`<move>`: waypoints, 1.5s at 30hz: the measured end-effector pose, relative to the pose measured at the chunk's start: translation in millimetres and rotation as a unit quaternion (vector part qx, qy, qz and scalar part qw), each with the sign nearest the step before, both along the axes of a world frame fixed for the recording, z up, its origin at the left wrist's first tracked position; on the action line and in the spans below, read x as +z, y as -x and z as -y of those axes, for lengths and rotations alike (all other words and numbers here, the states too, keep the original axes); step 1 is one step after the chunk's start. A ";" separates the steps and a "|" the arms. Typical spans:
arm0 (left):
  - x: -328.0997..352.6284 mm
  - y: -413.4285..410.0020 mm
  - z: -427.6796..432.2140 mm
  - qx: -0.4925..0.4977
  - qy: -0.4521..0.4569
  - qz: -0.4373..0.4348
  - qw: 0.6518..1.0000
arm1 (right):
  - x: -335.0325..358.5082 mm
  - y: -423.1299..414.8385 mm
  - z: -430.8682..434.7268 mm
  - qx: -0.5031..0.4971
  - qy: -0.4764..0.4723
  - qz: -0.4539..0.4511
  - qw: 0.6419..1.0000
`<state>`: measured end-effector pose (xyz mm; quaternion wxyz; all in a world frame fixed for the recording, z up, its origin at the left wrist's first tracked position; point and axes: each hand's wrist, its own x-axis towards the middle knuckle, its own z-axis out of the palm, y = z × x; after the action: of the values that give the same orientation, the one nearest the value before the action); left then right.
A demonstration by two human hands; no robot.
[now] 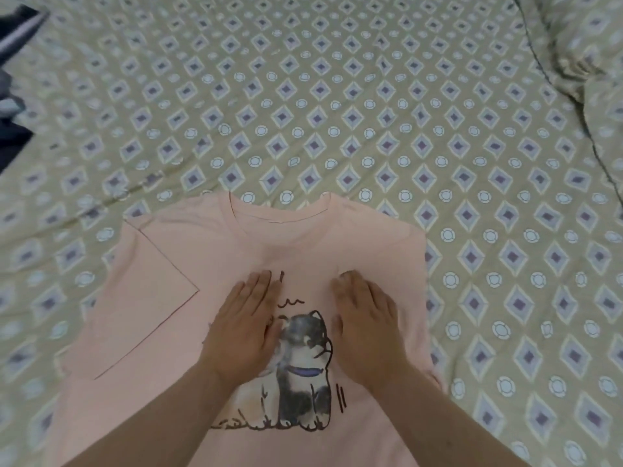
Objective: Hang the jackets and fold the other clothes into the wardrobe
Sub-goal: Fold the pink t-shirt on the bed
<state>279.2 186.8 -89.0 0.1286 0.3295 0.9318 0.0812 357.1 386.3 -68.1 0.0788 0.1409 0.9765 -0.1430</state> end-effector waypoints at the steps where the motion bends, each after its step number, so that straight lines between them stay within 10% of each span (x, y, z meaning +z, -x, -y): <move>1: -0.6 -1.3 11.6 -0.006 -0.007 0.000 1.000 | -0.4 1.2 5.6 0.030 -0.010 -0.013 0.999; 13: 13.5 50.8 134.2 0.149 -0.109 -0.032 0.982 | -6.2 5.1 12.1 0.010 0.047 -0.155 0.987; 19: -13.3 47.2 152.0 0.105 0.012 -0.020 0.994 | -34.2 1.4 40.8 -0.068 -0.078 0.029 0.994; 30: -29.6 42.6 147.8 0.130 0.058 -0.069 0.987 | -47.5 0.6 41.0 -0.089 -0.090 0.023 0.992; 45: -18.8 -173.9 209.4 0.277 0.082 0.015 0.957 | -29.0 -228.0 56.8 -0.157 -0.010 0.040 0.987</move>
<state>453.0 -22.5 -107.8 0.1413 0.0454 0.9880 0.0421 585.1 329.5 -97.1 0.0926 0.2989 0.9396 -0.1384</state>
